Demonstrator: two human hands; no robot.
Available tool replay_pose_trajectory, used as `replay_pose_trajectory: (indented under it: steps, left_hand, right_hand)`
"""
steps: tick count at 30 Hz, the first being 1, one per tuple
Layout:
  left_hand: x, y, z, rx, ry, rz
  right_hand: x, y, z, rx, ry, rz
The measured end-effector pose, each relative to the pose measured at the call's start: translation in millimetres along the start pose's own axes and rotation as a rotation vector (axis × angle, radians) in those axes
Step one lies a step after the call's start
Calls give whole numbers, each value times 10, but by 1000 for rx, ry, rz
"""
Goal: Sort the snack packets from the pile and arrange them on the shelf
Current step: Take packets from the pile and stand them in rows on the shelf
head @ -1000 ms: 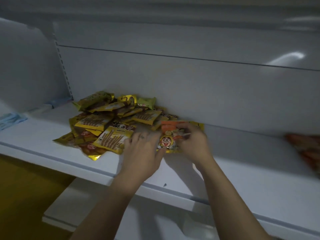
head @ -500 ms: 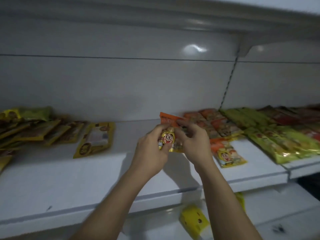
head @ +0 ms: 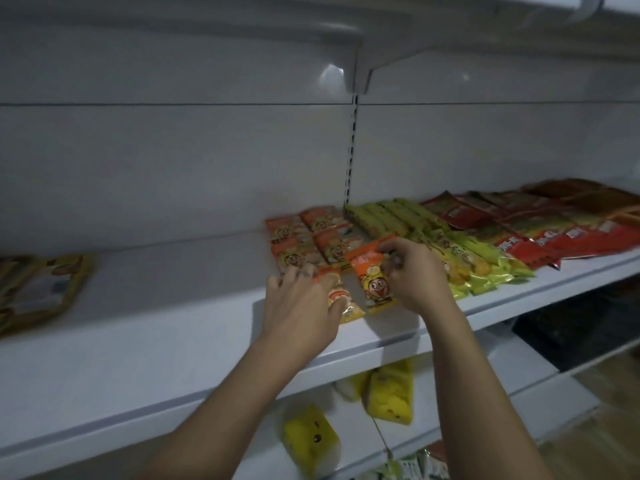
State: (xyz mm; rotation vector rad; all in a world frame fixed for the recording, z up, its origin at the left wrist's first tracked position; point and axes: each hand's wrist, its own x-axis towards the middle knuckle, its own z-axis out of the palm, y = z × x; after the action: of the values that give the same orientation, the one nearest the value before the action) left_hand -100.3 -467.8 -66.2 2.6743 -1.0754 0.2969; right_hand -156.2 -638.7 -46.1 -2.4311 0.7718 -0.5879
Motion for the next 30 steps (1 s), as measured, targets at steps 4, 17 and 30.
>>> replay_pose_trajectory:
  steps: [4,17,30]
  left_hand:
    - [24,72,90,53,-71,-61]
    - [-17,80,151,21,-64,-112]
    - [-321,-536,-129,-12,89,-145]
  right_hand:
    - [31,97,181,-205,-103,-76]
    - [-120,61,275,-474,-189,-307]
    - [-399,-817,462,-255,-206,-552]
